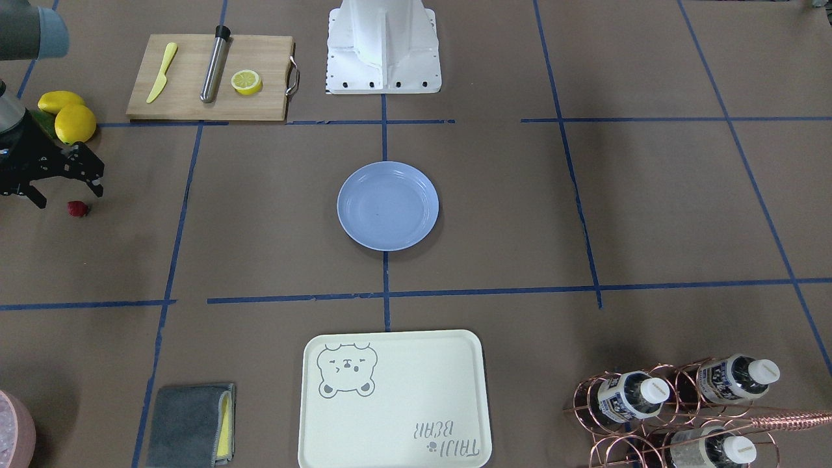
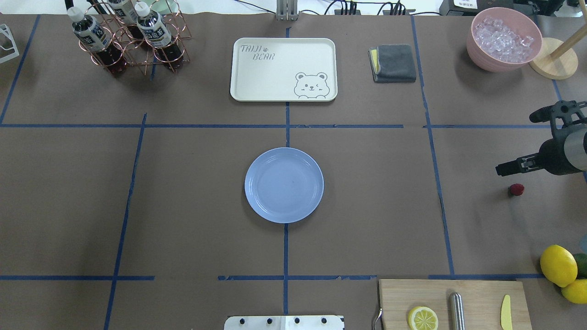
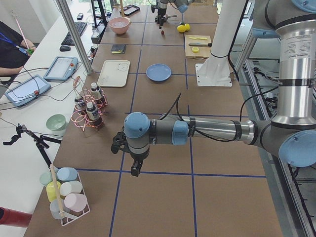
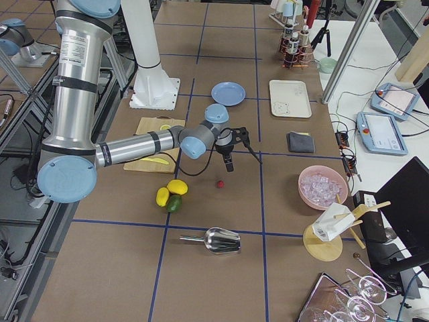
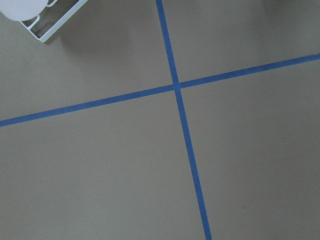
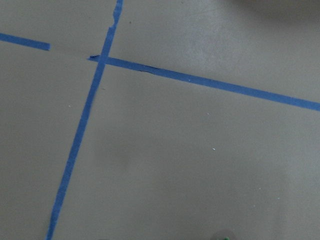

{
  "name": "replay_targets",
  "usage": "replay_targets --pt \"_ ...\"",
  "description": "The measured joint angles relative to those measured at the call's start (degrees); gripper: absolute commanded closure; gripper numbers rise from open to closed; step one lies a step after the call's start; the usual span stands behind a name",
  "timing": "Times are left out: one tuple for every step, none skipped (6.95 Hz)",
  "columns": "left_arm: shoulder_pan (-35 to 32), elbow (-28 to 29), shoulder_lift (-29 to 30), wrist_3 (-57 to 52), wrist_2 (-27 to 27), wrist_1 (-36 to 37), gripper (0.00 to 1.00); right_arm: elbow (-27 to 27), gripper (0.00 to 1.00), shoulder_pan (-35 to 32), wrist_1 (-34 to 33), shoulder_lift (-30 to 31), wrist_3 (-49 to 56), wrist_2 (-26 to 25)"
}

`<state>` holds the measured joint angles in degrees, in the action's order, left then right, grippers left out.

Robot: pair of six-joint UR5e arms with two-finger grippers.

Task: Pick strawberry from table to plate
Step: 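Lower the right gripper onto the red strawberry and close it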

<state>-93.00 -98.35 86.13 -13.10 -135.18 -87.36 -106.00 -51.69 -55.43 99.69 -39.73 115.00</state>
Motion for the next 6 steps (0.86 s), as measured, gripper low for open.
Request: replay_targets --pt "0.01 -0.08 0.03 0.01 -0.05 -0.02 0.0 4.78 0.01 0.47 6.22 0.26 -0.29 -0.74" --pt "0.01 -0.11 0.06 -0.01 -0.06 -0.06 0.0 8.43 0.03 0.64 11.54 0.47 -0.44 -0.77" --pt "0.01 -0.12 0.08 -0.05 -0.04 -0.08 0.0 10.12 0.04 0.75 14.02 0.71 -0.49 -0.61" --pt "0.01 -0.15 0.09 -0.07 -0.06 -0.09 0.0 10.88 0.06 0.97 15.01 1.08 -0.52 -0.5" --pt "0.01 -0.16 0.09 -0.1 -0.08 -0.09 0.0 11.12 0.06 1.35 15.36 1.53 -0.53 -0.44" --pt "0.01 -0.17 0.09 -0.14 -0.08 -0.09 0.0 11.09 0.07 1.95 15.47 1.84 -0.53 -0.43"
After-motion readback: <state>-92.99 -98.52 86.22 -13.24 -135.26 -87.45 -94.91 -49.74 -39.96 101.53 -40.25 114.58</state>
